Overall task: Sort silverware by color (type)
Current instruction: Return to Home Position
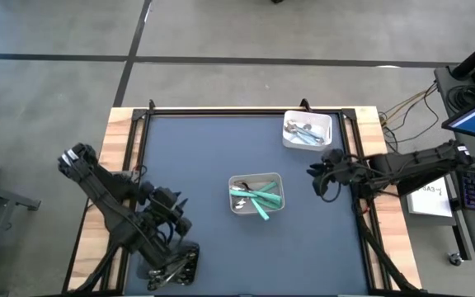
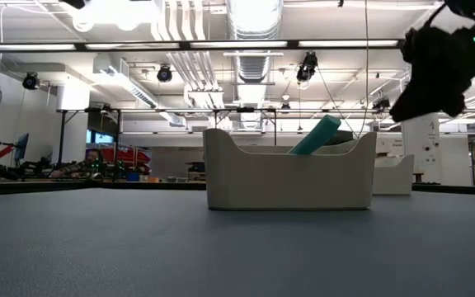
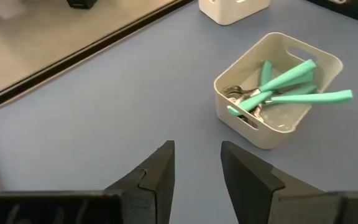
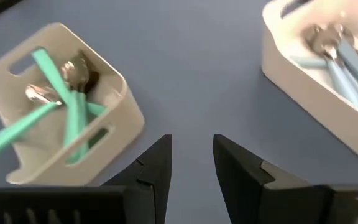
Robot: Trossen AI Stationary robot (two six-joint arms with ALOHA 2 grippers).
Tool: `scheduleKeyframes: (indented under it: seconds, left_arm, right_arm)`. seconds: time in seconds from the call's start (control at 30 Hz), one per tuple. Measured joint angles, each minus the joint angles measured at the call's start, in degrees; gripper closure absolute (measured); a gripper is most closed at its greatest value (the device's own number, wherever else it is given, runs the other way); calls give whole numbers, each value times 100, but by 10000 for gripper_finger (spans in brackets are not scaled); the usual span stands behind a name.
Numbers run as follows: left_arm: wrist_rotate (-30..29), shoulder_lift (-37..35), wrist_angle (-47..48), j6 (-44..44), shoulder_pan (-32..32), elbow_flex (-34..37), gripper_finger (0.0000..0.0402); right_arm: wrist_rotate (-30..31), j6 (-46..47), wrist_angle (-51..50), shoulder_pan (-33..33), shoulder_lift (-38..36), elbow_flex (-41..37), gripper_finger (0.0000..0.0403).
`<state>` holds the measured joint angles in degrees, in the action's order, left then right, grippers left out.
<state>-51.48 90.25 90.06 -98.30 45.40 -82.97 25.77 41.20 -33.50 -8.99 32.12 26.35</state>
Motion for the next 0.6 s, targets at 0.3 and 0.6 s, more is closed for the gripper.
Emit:
scheduleKeyframes:
  seconds: [0.3, 0.6]
  left_arm:
    - [111, -846, -4, 453, -206, 603, 288]
    - [61, -2166, -1751, 2250, -231, 1484, 288]
  right_arm:
    - [35, 197, -11, 0, -122, -565, 294]
    - [-371, 226, -21, 0, -91, -817, 294]
